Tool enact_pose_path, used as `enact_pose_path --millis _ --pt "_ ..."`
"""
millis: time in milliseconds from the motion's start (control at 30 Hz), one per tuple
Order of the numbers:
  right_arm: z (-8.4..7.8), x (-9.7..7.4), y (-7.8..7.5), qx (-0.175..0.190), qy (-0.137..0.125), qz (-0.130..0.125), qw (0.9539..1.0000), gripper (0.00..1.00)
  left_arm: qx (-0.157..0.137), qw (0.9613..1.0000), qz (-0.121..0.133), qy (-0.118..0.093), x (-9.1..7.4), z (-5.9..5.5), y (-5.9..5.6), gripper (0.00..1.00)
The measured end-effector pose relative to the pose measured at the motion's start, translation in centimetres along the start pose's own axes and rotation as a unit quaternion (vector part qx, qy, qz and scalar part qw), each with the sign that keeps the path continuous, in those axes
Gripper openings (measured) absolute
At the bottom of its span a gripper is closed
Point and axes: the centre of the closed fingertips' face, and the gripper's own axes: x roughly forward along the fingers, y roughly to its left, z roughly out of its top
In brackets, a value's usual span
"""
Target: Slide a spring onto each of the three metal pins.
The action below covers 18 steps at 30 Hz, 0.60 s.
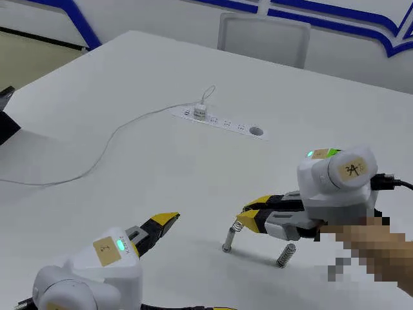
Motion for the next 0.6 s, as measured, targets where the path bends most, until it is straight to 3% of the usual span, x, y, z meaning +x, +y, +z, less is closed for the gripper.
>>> enact_pose_path --millis 367,600 --pt "-0.9 1.2 0.2 0.0 0.022 0.005 0.9997 0.11 -0.003 1.0 0.001 0.009 0.0 -0.4 0.0 1.0" --pt "-1.7 2.3 0.5 -0.029 0.042 0.005 0.9987 0.11 -0.006 0.9999 -0.004 0.01 0.0 -0.4 -0.2 1.0"
